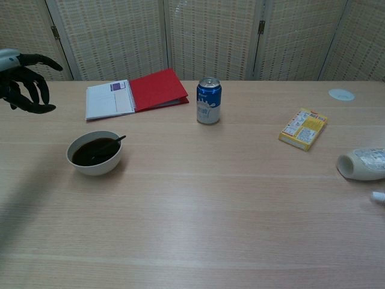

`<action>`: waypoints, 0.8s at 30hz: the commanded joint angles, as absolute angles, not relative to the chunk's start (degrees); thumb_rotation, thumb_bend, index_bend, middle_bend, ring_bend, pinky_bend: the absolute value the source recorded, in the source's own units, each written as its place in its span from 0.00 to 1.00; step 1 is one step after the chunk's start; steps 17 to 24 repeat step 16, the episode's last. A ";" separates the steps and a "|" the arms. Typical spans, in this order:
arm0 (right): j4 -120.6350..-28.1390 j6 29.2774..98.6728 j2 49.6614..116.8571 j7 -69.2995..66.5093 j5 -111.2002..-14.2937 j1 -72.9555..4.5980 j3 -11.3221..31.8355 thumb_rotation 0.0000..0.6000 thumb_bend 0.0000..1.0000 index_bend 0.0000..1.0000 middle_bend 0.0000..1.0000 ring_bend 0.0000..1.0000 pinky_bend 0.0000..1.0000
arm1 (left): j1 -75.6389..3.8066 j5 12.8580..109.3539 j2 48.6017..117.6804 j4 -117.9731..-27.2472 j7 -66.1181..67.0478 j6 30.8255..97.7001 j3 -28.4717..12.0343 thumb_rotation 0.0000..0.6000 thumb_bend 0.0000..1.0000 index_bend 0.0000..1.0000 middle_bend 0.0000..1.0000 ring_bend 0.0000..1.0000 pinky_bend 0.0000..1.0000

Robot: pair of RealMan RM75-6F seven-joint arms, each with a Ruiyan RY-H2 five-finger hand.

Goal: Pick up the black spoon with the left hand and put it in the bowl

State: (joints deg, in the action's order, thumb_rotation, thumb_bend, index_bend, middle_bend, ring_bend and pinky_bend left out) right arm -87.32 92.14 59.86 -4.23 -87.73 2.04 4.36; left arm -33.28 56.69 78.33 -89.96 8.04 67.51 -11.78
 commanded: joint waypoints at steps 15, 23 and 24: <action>-87.33 87.88 59.52 -4.46 -92.51 -1.55 2.14 1.00 0.19 0.00 0.15 0.20 0.25 | -14.89 72.27 68.92 -97.35 13.55 89.47 -0.62 1.00 0.29 0.21 0.36 0.28 0.32; -87.18 88.14 59.82 -4.30 -92.62 -1.58 2.20 1.00 0.19 0.00 0.15 0.20 0.25 | -14.11 73.20 68.66 -97.89 13.81 90.34 -0.07 1.00 0.29 0.21 0.36 0.28 0.32; -87.18 88.14 59.82 -4.30 -92.62 -1.58 2.20 1.00 0.19 0.00 0.15 0.20 0.25 | -14.11 73.20 68.66 -97.89 13.81 90.34 -0.07 1.00 0.29 0.21 0.36 0.28 0.32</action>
